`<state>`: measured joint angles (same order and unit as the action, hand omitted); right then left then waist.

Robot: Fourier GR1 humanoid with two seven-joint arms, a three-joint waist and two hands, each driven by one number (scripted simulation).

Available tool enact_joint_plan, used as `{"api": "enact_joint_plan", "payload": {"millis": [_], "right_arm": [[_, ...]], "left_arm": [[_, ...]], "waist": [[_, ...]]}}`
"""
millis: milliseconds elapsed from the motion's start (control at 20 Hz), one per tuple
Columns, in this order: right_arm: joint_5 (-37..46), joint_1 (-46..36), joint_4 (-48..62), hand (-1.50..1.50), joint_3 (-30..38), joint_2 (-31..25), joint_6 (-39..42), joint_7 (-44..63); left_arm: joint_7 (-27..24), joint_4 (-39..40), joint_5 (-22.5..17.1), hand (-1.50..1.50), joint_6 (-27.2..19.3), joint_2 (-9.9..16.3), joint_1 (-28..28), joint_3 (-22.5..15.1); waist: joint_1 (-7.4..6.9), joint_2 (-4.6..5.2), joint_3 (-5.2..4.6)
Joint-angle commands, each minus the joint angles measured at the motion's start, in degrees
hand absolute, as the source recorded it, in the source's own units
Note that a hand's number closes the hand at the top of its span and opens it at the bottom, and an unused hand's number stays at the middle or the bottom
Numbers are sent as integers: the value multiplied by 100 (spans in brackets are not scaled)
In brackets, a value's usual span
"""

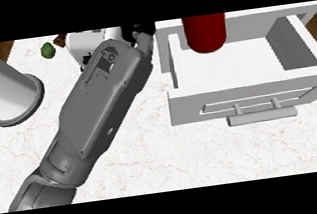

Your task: Pick up the can, place it into the drawer and close the drawer

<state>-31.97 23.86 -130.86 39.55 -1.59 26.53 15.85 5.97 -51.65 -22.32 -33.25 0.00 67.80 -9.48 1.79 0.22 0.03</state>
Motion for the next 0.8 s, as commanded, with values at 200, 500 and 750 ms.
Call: {"api": "enact_joint_plan", "payload": {"millis": [200, 500, 750], "right_arm": [[-64, -67, -15, -150, -4, 28, -28, 57], [449, -112, -259, -150, -482, 152, -246, -105], [-18, -238, -130, -150, -255, -79, -131, 192]], "left_arm": [[-541, 1320, -609, 150, 51, 0, 840, -127], [-926, 1646, -1482, 150, -177, 0, 923, -729], [-999, 1955, -1804, 150, -561, 0, 1148, -1258]], "waist": [[93, 24, 2], [231, 56, 6], [302, 54, 6]]}}
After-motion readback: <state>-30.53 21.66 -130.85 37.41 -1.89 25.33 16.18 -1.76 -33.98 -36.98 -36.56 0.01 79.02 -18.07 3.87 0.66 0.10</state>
